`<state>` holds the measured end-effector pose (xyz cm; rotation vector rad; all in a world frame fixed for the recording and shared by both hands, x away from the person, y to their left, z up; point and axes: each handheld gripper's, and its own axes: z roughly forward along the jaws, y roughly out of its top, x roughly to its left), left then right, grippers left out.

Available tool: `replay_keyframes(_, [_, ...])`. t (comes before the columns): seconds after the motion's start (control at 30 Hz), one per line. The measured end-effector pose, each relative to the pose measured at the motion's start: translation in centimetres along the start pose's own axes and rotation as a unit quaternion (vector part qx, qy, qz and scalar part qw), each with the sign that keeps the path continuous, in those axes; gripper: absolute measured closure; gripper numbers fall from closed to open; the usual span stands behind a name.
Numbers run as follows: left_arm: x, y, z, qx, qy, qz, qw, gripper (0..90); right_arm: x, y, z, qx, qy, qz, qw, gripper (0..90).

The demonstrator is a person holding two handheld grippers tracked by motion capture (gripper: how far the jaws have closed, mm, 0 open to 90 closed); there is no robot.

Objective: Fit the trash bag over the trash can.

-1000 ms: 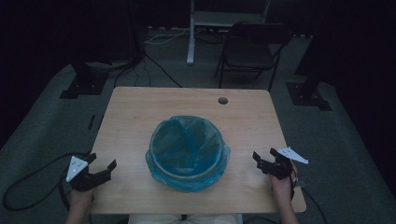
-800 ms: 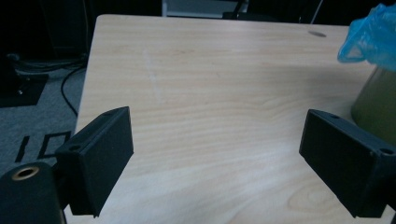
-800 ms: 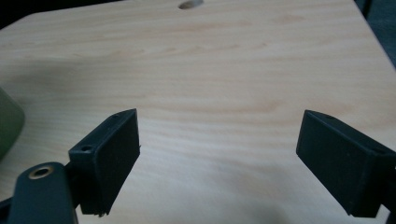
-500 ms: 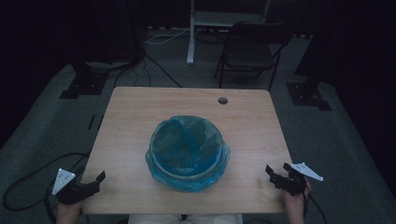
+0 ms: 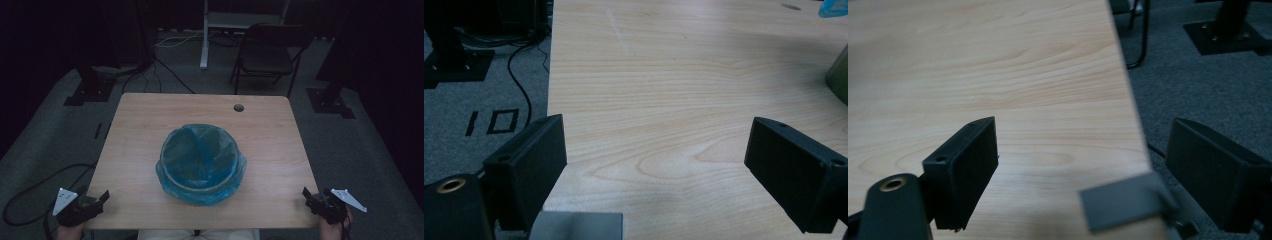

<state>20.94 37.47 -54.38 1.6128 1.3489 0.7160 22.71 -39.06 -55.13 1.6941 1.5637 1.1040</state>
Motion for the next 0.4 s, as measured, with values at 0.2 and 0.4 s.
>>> replay_keyframes(0.2, [-0.12,-0.13,-0.04,0.000,0.001,0.000,1.0000,10.5,-0.68,0.12,0.16,-0.002,-0.005,0.015,0.9999,13.4])
replay_keyframes(0.4, [-0.08,-0.08,-0.15,-0.006,0.000,-0.004,1.0000,10.5,-0.50,-0.27,0.24,0.003,-0.003,0.009,1.0000,13.4])
